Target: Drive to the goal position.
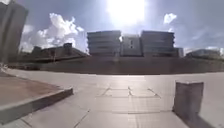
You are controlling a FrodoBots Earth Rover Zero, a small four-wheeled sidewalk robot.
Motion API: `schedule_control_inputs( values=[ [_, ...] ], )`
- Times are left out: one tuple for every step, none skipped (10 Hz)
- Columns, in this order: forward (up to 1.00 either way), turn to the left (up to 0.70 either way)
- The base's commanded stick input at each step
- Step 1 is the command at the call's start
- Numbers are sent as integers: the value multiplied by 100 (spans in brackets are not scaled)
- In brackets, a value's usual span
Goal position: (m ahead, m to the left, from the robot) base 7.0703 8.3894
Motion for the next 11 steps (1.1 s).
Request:
schedule_control_inputs(
  values=[
    [100,12],
    [100,12],
    [100,12],
    [100,13],
    [100,20],
    [100,33],
    [100,41],
    [100,41],
    [100,41],
    [100,41],
    [100,41]
  ],
)
